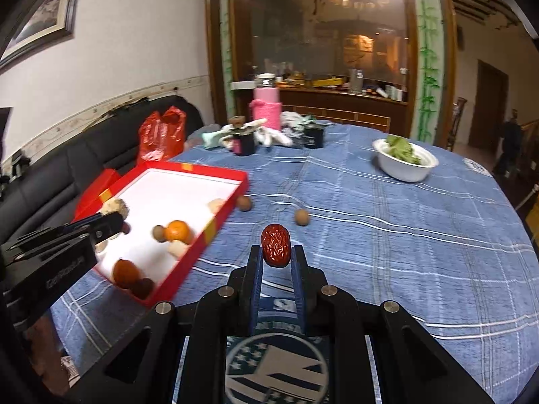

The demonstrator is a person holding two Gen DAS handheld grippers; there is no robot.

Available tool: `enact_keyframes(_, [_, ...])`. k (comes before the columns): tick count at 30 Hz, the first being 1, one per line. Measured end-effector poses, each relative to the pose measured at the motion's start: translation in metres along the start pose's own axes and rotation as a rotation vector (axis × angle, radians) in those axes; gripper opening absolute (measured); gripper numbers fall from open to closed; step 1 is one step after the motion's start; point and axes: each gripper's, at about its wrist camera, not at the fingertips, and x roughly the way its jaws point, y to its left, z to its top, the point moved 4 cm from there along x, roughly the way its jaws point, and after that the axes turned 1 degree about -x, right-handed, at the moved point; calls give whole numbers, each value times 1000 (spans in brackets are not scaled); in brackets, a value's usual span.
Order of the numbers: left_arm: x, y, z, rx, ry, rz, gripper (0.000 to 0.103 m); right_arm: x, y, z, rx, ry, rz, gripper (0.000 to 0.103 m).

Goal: Organize fruits
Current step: 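Carry the tan cube over the red tray while the right tool carries the red date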

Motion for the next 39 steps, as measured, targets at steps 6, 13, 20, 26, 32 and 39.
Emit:
enact_keyframes(6, [19, 22, 8, -16, 37, 60, 13, 13, 36, 13, -83, 11, 64, 17])
enact_keyframes(13, [36, 48, 17, -39, 59, 92, 13, 37, 73, 28, -133, 36, 134, 17])
enact_keyframes(20, [56, 73, 29, -64, 87, 127, 13, 68, 99, 45, -145, 61, 182, 17])
enact_keyframes(26, [79, 84, 44, -71, 132, 132, 13, 101, 117, 65, -157, 103, 204, 17])
enact_keyframes(32, [95, 85, 45, -64, 166, 133, 13, 131, 122, 65, -127, 165, 220, 17])
enact_keyframes(39, [105, 89, 44, -65, 188, 150, 13, 140, 121, 61, -132, 187, 224, 17])
